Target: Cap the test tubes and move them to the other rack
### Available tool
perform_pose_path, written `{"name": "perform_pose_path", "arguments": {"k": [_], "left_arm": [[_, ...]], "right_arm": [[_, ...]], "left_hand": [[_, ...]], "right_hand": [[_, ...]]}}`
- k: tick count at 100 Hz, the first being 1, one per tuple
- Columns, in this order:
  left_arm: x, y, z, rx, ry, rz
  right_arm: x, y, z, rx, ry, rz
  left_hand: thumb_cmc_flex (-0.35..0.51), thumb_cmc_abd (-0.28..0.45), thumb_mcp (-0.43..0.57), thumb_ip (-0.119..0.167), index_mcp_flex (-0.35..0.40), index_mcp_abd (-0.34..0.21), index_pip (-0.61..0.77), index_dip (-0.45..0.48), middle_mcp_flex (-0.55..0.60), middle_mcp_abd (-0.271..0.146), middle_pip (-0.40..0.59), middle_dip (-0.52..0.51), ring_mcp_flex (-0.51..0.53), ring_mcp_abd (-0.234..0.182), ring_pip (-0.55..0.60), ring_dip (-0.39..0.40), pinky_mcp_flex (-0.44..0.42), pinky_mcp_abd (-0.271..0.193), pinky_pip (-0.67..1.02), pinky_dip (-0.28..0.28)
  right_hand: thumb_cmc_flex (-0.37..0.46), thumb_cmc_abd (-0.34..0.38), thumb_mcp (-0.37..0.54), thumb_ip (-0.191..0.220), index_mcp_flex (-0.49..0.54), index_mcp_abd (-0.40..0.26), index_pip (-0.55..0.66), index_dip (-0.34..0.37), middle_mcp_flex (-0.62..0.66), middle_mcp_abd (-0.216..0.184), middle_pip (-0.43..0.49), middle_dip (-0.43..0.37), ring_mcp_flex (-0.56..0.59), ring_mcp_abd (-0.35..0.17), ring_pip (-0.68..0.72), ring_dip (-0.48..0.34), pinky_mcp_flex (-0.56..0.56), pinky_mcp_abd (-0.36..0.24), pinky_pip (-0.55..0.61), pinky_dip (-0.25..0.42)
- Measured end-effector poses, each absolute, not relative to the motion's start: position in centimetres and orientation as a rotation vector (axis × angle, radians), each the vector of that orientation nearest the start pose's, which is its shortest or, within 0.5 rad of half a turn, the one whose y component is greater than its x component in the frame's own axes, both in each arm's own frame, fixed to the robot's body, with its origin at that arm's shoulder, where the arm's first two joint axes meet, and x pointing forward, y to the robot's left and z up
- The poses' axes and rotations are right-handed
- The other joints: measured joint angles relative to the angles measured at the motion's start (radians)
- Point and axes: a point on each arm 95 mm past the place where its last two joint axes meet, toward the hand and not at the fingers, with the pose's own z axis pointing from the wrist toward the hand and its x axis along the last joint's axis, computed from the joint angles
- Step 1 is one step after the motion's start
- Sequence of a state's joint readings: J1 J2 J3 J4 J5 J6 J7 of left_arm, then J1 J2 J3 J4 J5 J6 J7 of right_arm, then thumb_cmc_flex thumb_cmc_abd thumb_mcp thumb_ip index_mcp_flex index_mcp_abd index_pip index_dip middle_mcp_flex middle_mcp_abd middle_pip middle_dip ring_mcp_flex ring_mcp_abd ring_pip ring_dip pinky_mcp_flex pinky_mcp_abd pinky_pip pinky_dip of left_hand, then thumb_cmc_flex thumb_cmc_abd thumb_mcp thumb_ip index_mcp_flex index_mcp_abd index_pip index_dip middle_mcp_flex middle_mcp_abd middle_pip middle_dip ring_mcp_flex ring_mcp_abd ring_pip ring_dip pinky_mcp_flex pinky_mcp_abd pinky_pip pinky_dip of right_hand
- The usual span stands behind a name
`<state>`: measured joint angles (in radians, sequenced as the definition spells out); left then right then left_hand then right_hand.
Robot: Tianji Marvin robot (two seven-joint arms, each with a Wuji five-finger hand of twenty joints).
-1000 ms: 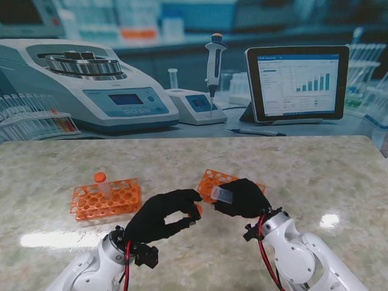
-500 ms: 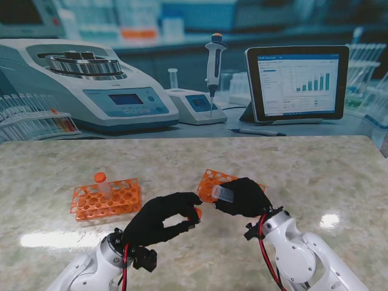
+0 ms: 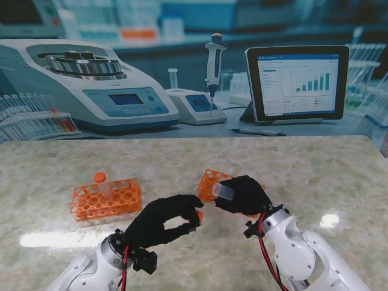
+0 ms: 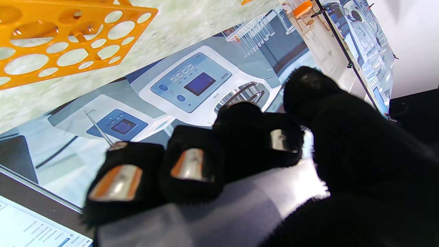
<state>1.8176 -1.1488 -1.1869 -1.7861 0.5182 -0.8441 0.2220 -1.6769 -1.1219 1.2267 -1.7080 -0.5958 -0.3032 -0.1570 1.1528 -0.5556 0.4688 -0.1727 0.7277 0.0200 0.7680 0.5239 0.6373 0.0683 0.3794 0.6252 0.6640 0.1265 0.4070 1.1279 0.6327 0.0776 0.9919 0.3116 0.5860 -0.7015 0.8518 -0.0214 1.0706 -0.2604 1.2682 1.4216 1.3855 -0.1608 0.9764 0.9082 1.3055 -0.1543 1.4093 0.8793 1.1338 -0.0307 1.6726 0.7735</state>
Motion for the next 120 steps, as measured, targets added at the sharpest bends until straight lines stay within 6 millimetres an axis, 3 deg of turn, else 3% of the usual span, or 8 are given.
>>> {"name": "perform_pose_path", "arguments": {"k": [120], "left_arm": [[29.3, -9.3, -28.0, -1.053, 1.157, -2.844]], "right_arm": [[35.6, 3.8, -29.9, -1.639, -1.522, -2.628]], "left_hand": [[0.000, 0.000, 0.000, 0.000, 0.000, 0.000, 0.000, 0.000, 0.000, 0.001, 0.000, 0.000, 0.000, 0.000, 0.000, 0.002, 0.000, 0.001, -0.001, 0.000]], "right_hand": [[0.000, 0.000, 0.000, 0.000, 0.000, 0.000, 0.000, 0.000, 0.000, 0.000, 0.000, 0.000, 0.000, 0.000, 0.000, 0.000, 0.000, 0.000, 0.000, 0.000]]}}
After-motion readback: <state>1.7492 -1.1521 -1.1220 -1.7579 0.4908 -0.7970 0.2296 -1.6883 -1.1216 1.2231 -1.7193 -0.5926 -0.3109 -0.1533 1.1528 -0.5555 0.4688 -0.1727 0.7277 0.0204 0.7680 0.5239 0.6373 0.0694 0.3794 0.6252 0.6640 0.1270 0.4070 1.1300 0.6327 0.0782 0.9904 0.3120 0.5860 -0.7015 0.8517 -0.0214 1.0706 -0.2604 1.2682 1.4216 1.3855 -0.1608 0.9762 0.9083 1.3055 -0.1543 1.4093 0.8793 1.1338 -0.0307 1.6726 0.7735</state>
